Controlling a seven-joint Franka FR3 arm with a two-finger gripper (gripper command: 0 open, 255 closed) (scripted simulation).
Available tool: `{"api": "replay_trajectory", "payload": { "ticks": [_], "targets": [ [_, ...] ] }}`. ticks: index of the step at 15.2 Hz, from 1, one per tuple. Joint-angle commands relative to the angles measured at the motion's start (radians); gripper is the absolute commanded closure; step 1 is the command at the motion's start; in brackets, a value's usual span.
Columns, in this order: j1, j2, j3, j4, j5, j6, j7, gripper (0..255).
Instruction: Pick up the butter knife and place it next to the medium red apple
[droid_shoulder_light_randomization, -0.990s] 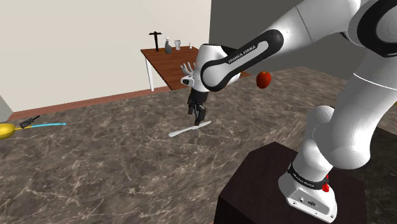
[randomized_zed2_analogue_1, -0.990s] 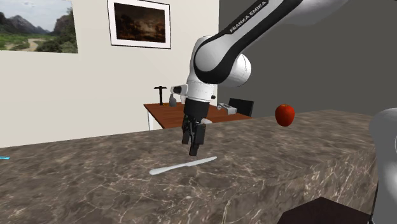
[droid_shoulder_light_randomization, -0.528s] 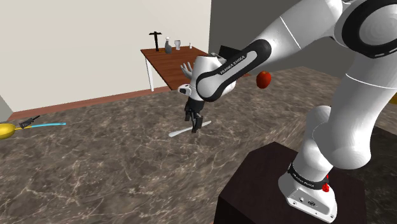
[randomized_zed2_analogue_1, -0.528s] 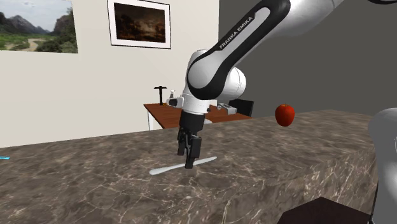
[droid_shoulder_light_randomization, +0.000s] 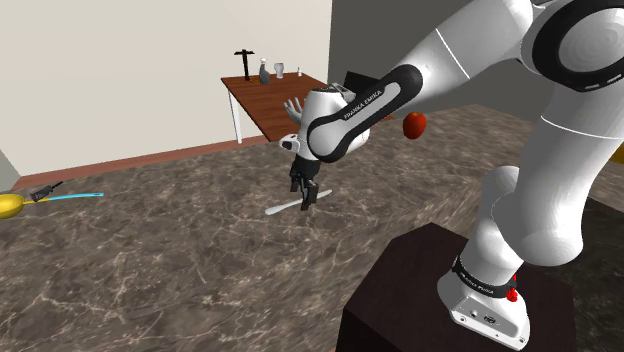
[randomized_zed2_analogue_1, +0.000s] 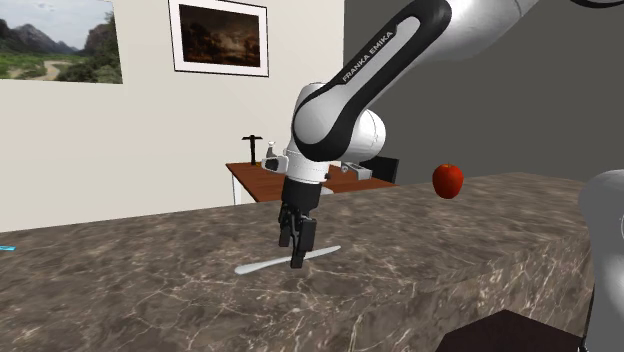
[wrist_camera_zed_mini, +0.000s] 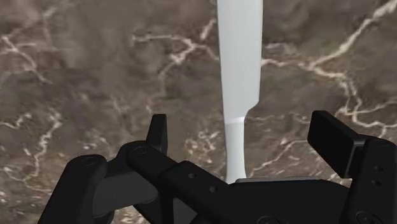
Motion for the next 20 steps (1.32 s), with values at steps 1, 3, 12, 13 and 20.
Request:
{"api": "replay_trajectory", "payload": {
  "ticks": [1,3,12,13,20],
  "targets": [
    [0.0,0.0,0.0,0.0,0.0,0.0,0.0,255],
    [0.0,0.0,0.0,0.0,0.0,0.0,0.0,255],
    [-0.002,-0.02,0.0,0.008,-0.014,-0.026,0.012,255],
    [-0.002,-0.029,0.0,0.012,-0.02,-0.039,0.018,255],
    [-0.007,-0.089,0.001,0.05,-0.057,-0.133,0.054,255]
  ]
}}
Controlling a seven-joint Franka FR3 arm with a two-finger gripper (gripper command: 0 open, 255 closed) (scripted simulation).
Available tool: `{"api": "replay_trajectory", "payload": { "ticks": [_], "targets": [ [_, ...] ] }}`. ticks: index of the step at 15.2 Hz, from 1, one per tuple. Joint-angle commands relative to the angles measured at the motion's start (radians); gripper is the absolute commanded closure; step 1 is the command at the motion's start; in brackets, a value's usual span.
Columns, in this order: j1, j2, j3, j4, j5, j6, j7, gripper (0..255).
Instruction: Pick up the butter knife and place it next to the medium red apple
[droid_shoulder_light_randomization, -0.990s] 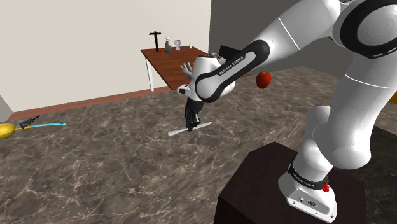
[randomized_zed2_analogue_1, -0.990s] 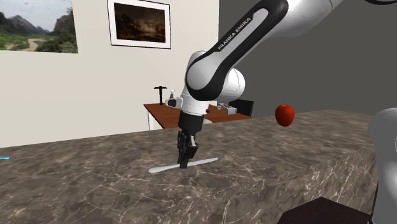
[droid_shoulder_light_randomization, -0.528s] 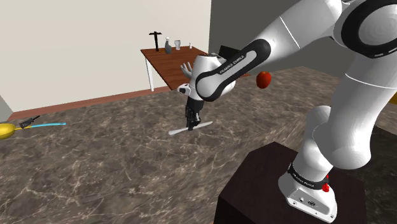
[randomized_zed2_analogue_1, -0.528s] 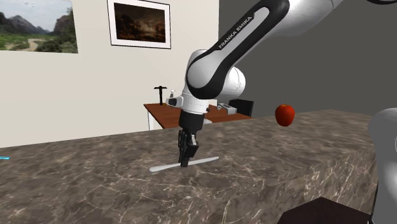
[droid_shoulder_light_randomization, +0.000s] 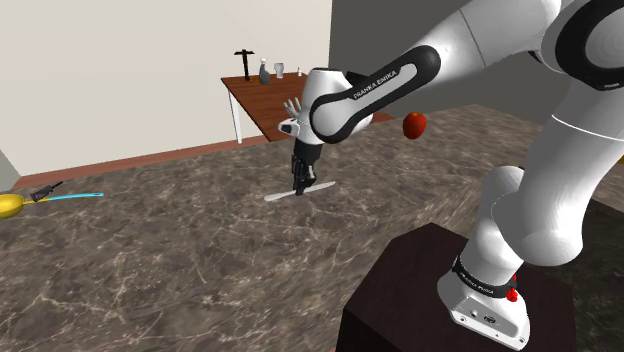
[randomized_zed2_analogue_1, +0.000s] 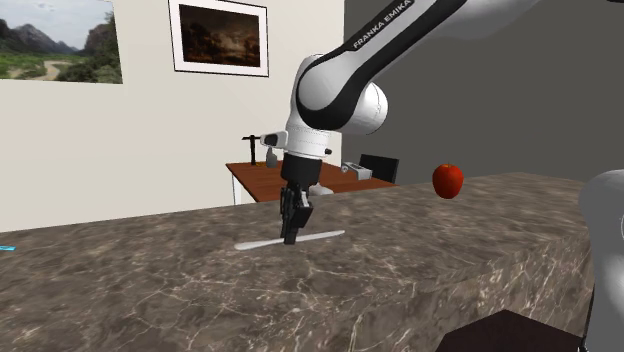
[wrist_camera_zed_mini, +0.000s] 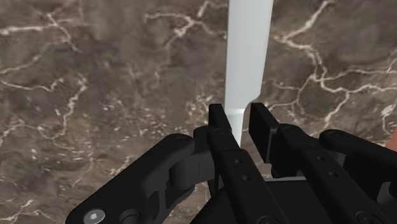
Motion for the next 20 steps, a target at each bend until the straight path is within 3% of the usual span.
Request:
{"api": "replay_trajectory", "payload": {
  "ticks": [1,20],
  "targets": [
    [-0.001,-0.016,0.001,0.012,-0.009,-0.027,0.01,255],
    [-0.01,-0.118,0.009,0.171,-0.061,-0.283,0.07,255]
  ]
}}
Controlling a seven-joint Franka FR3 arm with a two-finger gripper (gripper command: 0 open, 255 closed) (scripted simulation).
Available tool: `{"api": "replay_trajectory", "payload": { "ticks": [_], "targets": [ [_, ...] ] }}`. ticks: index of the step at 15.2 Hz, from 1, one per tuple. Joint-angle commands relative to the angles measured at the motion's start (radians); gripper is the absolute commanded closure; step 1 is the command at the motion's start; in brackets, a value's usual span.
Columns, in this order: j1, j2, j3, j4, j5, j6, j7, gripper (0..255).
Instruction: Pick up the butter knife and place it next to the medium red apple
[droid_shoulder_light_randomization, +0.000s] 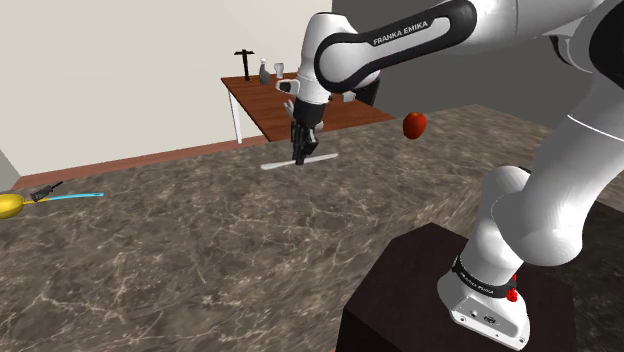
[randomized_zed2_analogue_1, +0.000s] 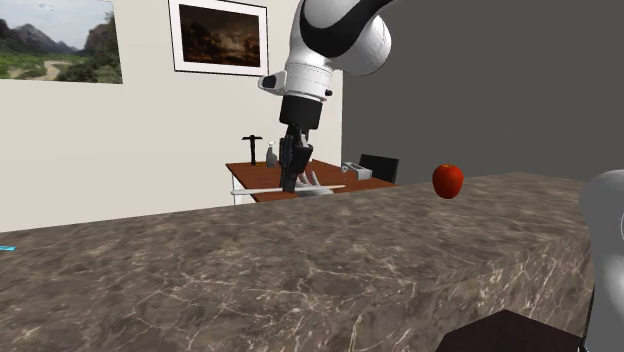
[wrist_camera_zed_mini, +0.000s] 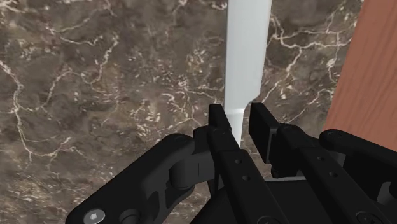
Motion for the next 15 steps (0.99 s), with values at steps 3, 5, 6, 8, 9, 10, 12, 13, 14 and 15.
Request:
{"api": "replay_trajectory", "payload": {
  "ticks": [3,5,6,8,9,10,12,13,14,15],
  "targets": [
    [0.0,-0.014,0.002,0.039,-0.006,-0.053,0.011,255],
    [-0.001,-0.018,0.003,0.062,-0.009,-0.079,0.015,255],
    [-0.001,-0.02,0.003,0.073,-0.01,-0.093,0.017,255],
    [-0.001,-0.024,0.004,0.097,-0.012,-0.119,0.021,255],
    [-0.001,-0.025,0.004,0.109,-0.013,-0.132,0.023,255],
    [-0.001,-0.026,0.004,0.114,-0.013,-0.139,0.024,255],
    [-0.019,-0.068,-0.019,0.075,-0.022,-0.146,-0.013,255],
    [-0.028,-0.088,-0.031,0.057,-0.027,-0.15,-0.031,255],
    [-0.038,-0.108,-0.044,0.04,-0.032,-0.154,-0.049,255],
    [-0.048,-0.127,-0.057,0.025,-0.038,-0.159,-0.068,255]
  ]
}}
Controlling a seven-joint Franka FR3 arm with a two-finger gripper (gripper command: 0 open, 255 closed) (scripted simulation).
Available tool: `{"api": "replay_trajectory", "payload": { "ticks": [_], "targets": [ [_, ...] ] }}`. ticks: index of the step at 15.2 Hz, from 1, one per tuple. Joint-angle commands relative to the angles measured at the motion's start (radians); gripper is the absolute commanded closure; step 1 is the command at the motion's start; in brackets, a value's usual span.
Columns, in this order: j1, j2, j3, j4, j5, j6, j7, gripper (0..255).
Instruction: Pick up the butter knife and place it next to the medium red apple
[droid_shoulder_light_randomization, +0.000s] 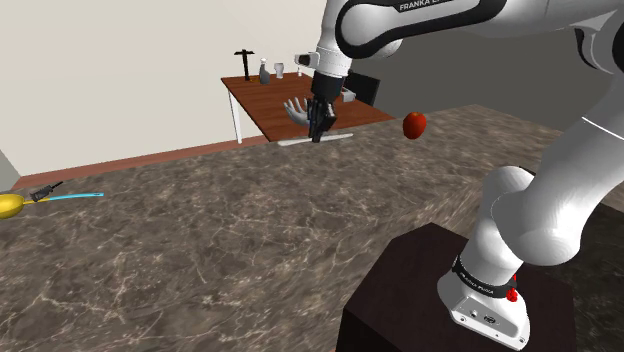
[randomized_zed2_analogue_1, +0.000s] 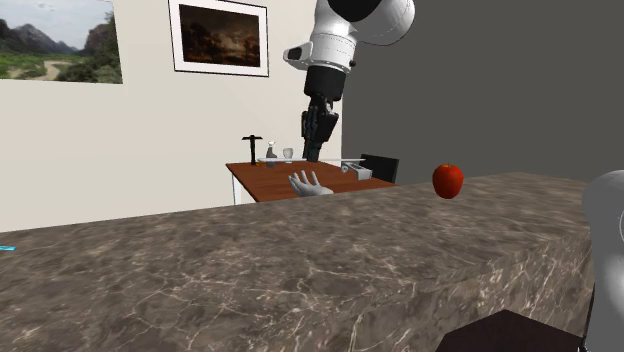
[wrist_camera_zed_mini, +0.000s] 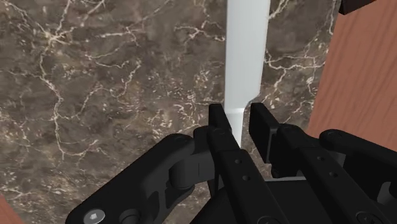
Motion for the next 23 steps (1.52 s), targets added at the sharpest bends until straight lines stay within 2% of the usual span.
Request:
{"api": "replay_trajectory", "payload": {
  "ticks": [1,12,23],
  "targets": [
    [-0.018,-0.045,-0.021,-0.038,-0.013,-0.01,-0.032,255],
    [-0.131,-0.187,-0.185,-0.12,-0.098,-0.086,-0.255,255],
    [-0.221,-0.201,-0.39,-0.064,-0.178,-0.164,-0.51,255]
  ]
}}
